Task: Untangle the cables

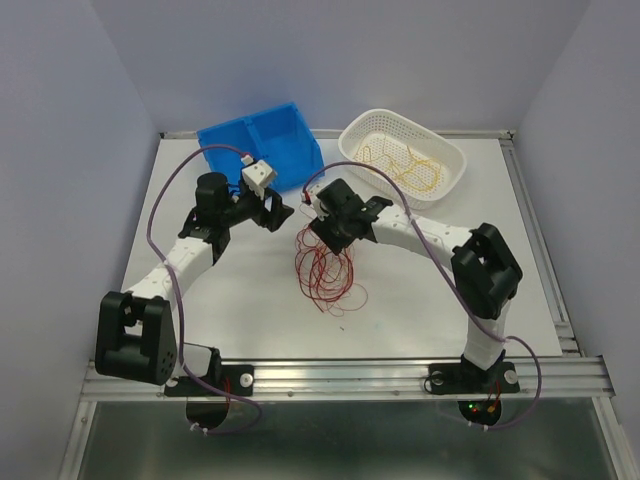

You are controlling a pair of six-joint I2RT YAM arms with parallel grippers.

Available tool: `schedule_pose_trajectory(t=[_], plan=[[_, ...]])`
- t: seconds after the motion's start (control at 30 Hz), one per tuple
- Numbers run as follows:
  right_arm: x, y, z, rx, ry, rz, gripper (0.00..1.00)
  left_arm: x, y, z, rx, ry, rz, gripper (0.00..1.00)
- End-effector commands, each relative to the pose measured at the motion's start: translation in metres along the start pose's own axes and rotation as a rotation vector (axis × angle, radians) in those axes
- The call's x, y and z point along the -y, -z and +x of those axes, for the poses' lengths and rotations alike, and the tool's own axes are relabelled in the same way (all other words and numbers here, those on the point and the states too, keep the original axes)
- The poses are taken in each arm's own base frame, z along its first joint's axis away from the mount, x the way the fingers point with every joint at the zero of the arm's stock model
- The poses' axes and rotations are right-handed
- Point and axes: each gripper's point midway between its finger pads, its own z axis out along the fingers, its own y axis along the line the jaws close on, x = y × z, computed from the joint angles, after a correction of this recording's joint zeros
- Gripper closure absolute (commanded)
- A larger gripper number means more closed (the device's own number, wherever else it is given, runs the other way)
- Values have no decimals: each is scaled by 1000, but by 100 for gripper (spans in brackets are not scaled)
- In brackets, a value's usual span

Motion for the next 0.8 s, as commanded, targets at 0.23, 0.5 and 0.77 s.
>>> schedule_pose_trajectory(t=[0.23,0.5,0.77], plan=[[-8,-14,-4,-1,40,-26,50,-3,-3,-27,60,-34,15,18],[-17,3,-27,77,30,-78,99,-10,4,-33,75,-16,-5,18],[-7,117,-90,477,-51,-99,99,-9,2,-30,74,-18,25,18]])
